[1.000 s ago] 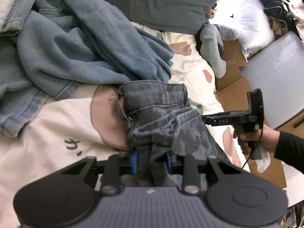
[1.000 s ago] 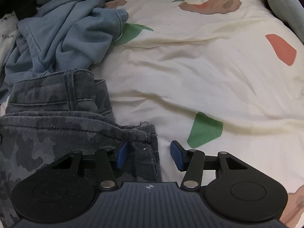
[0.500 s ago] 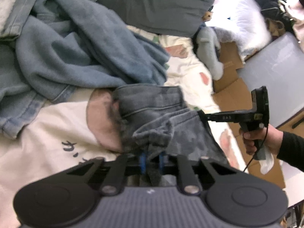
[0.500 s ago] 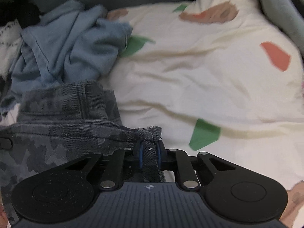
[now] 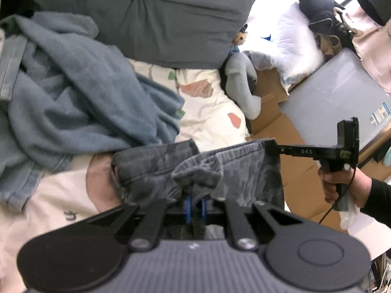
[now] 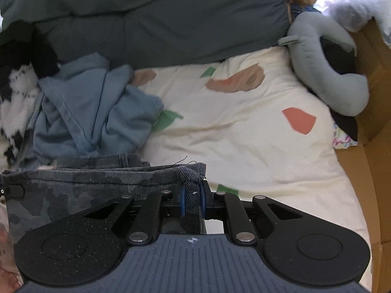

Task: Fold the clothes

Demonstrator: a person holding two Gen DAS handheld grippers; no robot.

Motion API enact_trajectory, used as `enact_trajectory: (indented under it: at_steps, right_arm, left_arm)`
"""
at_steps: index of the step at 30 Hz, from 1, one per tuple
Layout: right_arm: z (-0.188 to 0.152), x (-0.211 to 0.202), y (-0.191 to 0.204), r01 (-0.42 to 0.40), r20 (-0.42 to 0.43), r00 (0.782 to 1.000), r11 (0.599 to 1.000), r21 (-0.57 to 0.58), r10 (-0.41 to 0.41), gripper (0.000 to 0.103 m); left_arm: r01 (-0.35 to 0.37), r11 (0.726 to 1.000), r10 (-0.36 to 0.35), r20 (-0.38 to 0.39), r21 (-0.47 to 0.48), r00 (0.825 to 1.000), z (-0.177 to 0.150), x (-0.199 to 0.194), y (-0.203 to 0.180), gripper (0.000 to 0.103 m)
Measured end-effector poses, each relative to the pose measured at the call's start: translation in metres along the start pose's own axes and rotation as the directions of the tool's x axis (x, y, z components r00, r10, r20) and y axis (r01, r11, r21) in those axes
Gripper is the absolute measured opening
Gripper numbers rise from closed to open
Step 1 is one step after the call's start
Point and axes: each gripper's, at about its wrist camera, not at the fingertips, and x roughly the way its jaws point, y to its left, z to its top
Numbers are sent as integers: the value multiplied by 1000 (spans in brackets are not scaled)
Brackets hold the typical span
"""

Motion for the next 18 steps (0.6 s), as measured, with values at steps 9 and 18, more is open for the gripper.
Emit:
enact_trajectory:
  at_steps: [9, 18]
  right_arm:
    - [18, 11, 4, 30, 6, 1000, 1000, -2, -30, 11]
    - [28, 67, 15, 55, -71, 996, 998, -22, -57, 11]
  left_arm:
    - [-47, 999, 47, 7, -6, 999, 17, 8, 10, 8]
    - [-109, 993, 109, -20, -33, 994, 19, 28, 37, 8]
